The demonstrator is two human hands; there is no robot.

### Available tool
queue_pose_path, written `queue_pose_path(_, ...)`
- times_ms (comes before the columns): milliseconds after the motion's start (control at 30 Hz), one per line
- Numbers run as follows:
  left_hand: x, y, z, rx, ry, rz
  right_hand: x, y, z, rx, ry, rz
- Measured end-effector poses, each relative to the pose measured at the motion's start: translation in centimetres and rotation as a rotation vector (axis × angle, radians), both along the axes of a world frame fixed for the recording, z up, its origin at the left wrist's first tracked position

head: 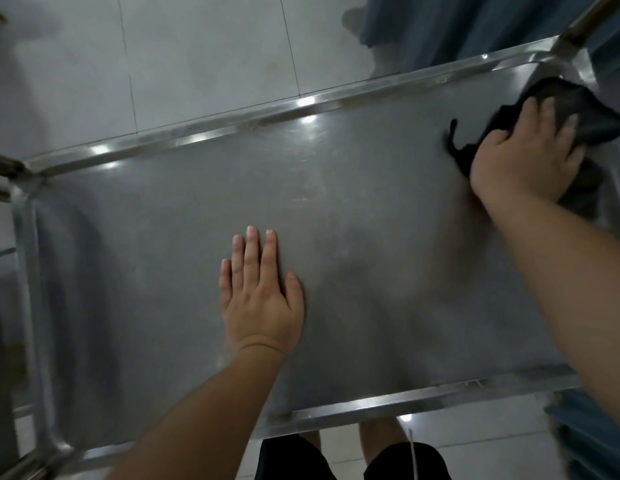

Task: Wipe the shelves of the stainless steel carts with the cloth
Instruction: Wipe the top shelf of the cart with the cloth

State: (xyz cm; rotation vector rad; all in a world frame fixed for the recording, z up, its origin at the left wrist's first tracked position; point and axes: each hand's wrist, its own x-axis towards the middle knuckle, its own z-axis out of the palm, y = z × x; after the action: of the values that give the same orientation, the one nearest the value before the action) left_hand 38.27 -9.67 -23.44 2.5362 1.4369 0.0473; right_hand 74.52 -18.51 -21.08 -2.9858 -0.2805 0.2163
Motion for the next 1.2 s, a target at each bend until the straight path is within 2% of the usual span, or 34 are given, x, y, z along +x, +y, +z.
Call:
queue_pose_path(67,-0.1,0.0,0.0,0.004,-0.004,0.003,-2.8,2.7,0.0,0.062,0.010,-0.050)
queue_pose_path(200,-0.1,0.0,-0.2,0.019,-0.005,0.008,-12.0,8.2,-0.1,0.115,-0.012,0.217)
queue_pose_path(333,-0.1,0.1,-0.3,0.016,-0.005,0.016,-17.8,12.9,-0.2,0.112,0.087,0.714)
queue_pose_path(433,-0.1,0.2,-0.3,0.010,0.014,-0.001,-17.1,14.5,-0.4,0.057,0.104,1.222)
queue_pose_path(500,-0.1,0.2,-0.3,0.008,0.027,0.000,-15.6,15.2,-0.4,0.011,0.103,1.378)
queue_pose_path(567,-0.2,0.3,-0.3,0.010,0.025,0.002,-14.6,15.7,-0.3,-0.005,0.091,1.333)
queue_pose_path(767,-0.2,0.0,-0.2,0.016,-0.004,0.001,-9.3,13.8,0.1,0.066,0.066,0.878)
queue_pose_path(967,-0.3,-0.2,-0.3,0.021,-0.001,-0.016,-3.0,8.9,-0.4,0.022,0.068,0.088)
queue_pose_path(1067,-0.2,-0.1,-0.4,0.032,-0.008,-0.010,-5.6,10.1,0.1,0.047,0.070,0.098)
queue_pose_path(1200,-0.1,0.0,-0.4,0.034,-0.027,0.010,-12.9,12.6,0.4,0.077,0.084,0.496)
